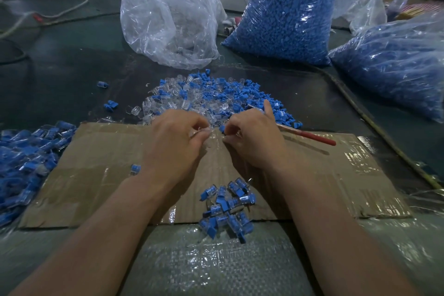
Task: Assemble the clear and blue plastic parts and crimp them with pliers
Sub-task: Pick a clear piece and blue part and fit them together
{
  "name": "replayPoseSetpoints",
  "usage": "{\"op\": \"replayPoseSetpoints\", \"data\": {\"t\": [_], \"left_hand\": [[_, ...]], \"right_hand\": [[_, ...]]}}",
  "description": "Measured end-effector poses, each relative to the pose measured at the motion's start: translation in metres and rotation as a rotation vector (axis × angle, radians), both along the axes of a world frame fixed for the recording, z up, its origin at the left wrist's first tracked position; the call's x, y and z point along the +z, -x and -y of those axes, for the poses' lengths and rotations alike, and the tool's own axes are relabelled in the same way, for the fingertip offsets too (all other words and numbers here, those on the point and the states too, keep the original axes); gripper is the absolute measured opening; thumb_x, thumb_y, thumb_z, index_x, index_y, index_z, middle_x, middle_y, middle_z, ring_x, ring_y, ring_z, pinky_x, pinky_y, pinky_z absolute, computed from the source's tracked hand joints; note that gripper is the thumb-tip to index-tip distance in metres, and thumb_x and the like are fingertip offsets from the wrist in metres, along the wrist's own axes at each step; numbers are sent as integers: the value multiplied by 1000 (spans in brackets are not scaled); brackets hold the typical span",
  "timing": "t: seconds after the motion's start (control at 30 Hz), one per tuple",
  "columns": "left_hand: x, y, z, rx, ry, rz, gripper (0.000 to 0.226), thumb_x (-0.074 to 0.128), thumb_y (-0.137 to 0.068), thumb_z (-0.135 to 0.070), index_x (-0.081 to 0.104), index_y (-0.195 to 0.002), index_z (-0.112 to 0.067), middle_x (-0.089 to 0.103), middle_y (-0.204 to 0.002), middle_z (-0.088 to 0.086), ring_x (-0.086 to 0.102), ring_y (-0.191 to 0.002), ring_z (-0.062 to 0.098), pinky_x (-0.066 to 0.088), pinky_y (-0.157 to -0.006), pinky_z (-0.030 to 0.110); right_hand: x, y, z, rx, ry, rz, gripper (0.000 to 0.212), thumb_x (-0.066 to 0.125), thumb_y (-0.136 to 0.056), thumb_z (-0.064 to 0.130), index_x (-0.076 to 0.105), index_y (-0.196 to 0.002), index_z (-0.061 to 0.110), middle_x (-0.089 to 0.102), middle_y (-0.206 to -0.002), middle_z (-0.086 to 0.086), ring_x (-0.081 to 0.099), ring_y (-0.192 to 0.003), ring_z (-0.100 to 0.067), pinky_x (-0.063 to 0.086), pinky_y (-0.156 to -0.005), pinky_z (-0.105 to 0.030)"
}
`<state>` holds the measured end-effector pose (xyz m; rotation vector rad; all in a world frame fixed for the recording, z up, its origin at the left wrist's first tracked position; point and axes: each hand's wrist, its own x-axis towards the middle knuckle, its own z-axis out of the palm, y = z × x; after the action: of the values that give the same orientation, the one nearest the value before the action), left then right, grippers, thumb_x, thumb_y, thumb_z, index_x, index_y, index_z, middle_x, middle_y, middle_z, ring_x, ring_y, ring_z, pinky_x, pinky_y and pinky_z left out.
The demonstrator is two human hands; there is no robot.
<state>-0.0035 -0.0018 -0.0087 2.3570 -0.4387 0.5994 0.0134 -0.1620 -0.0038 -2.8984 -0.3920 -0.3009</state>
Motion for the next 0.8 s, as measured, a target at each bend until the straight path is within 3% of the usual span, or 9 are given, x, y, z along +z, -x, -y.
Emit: {"op": "replayPoseSetpoints", "data": {"t": [0.07, 0.17, 0.27, 0.4, 0.53, 0.63, 0.7, 0.73, 0.8], "left_hand": [[4, 3, 1, 13, 41, 2, 7, 70, -80, -16, 69, -85, -12, 56, -80, -8, 47, -81, 8, 30, -76, 26], [7, 4, 0, 19, 87, -10, 8, 71, -79, -20, 67, -82, -13, 55, -77, -10, 47, -70, 2, 31, -66, 17], [8, 5, 0, 15, 122, -43, 9, 70, -80, -23, 66, -79, -15, 53, -69, -15, 46, -66, -9, 30, -62, 9], [9, 7, 1, -3, 153, -74, 7, 70, -80, -21, 63, -79, -18, 49, -67, -21, 49, -65, -6, 34, -60, 10], [10, 6, 1, -14, 159, -68, 22, 64, -83, -11, 64, -105, -12, 49, -82, -12, 46, -72, -7, 38, -65, 7], [10, 4, 2, -8, 183, -89, 35, 57, -88, -8, 57, -122, -15, 41, -87, -13, 41, -76, -6, 34, -73, 1], [8, 2, 2, -23, 205, -114, 34, 57, -88, -7, 58, -121, -16, 38, -85, -19, 41, -78, -5, 37, -76, 6], [8, 2, 2, -36, 209, -120, 32, 57, -88, -7, 59, -118, -17, 39, -85, -20, 43, -79, -3, 40, -78, 12], [7, 2, 3, -79, 234, -133, 29, 60, -85, -5, 60, -112, -18, 45, -85, -19, 51, -81, 4, 47, -80, 25]], "right_hand": [[0, 0, 0, 1, 0, 3, 5, 59, -87, 26, 62, -91, 22, 52, -86, 12, 51, -100, -11, -8, -111, -45], [-1, 1, -1, 20, 39, -11, 22, 54, -90, 26, 60, -111, 23, 58, -113, 8, 46, -115, -12, -11, -110, -48], [-1, 2, -2, 65, 58, -57, 20, 48, -94, 23, 65, -105, 26, 62, -104, 8, 49, -110, -13, -9, -110, -49], [2, 2, -1, 77, 41, -39, 23, 53, -91, 16, 65, -108, 26, 63, -108, 8, 51, -107, -11, -6, -112, -42], [1, 4, 3, 65, 0, -2, 18, 55, -90, 14, 67, -101, 19, 64, -104, 4, 54, -100, -11, -3, -111, -35], [1, 3, 5, 34, -21, -83, 20, 53, -91, 16, 68, -103, 20, 66, -101, -1, 52, -105, -19, 5, -114, -38], [2, 2, 5, 24, -71, -114, 22, 55, -90, 15, 67, -108, 20, 65, -104, -2, 49, -106, -19, 20, -110, -37], [2, 3, 5, 26, -89, -98, 24, 57, -89, 14, 66, -111, 20, 64, -105, -2, 48, -99, -14, 30, -101, -32], [1, 4, 6, 32, -102, -31, 32, 60, -87, 11, 62, -117, 20, 59, -108, -1, 38, -89, -5, 32, -82, -21]]}}
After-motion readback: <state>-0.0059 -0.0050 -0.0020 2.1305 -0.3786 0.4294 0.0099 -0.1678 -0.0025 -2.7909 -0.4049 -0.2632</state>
